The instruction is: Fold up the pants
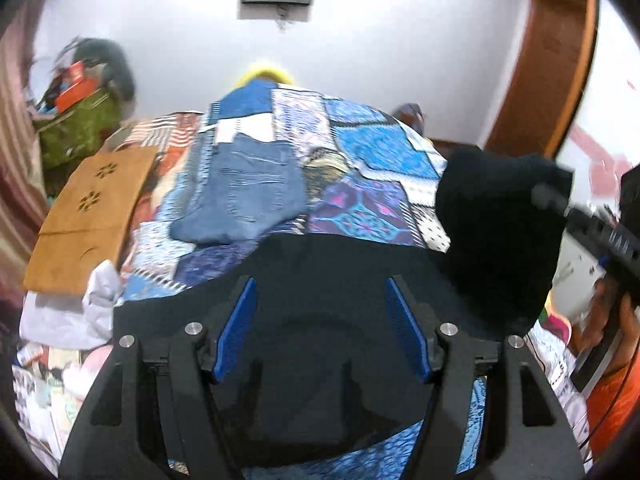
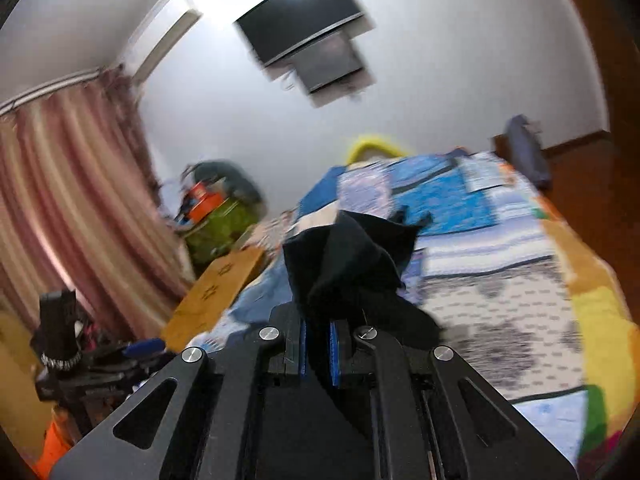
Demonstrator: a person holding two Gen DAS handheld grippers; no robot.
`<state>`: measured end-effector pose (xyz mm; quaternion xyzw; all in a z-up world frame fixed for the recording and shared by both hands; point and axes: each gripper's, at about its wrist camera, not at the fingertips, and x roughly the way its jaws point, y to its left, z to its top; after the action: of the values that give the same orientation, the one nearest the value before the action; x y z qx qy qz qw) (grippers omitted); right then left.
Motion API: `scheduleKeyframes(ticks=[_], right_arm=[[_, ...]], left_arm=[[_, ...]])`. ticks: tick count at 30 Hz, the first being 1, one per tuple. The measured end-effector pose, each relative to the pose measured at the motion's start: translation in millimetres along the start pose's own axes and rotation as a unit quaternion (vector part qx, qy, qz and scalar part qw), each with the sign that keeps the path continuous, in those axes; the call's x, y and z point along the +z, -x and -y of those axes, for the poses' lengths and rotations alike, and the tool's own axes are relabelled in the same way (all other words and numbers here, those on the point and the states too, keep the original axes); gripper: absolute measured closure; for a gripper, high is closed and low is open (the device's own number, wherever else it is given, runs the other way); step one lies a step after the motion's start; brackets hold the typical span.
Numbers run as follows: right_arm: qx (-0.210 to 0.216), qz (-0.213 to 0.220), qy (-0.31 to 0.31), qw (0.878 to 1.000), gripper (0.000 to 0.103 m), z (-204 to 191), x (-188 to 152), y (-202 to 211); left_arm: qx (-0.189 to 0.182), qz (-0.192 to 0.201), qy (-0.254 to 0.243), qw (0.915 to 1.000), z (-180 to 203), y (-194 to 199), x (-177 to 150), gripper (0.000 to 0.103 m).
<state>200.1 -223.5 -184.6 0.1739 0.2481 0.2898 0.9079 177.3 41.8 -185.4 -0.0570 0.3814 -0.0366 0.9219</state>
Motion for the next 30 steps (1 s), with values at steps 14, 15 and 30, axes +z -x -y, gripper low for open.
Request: scheduleKeyframes(ticks=[14,15,30], right_arm=[[0.040,-0.240,0.096,0.965,0.081,-49,-121,-110],[0.050,-0.245,0.097,0.963,0.070,-48,-120,-106],[-0.018,-0.154,0.141,0.978,0.053,2,-35,-56]], left_arm=[[0.012,-0.024,0.048,0.9985,-40,-7,-19,0.036],[0.008,-0.026,0.046,0.9985,-37,-10,-17,0.036],[-0.056,-0.099,-0.054,0.9920,60,-85,7,0.036]])
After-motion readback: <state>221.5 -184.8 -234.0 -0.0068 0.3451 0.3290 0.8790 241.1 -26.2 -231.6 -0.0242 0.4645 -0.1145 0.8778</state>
